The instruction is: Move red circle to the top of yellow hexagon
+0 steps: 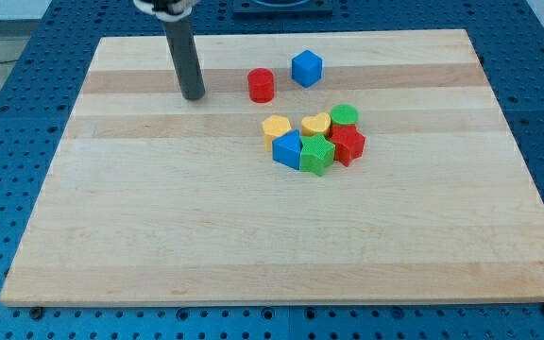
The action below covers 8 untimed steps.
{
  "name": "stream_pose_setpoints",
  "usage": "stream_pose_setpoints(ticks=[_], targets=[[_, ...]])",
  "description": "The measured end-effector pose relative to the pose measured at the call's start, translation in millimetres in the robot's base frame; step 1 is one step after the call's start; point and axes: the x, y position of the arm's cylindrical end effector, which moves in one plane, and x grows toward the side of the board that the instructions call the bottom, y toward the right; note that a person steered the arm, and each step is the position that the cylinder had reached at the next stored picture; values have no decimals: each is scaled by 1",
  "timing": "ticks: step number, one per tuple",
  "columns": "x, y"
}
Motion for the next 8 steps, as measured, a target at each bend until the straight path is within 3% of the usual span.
stream_pose_setpoints(ticks=[1,4,6,8], targets=[[-26,20],[-22,106],[-14,104],[-12,55]])
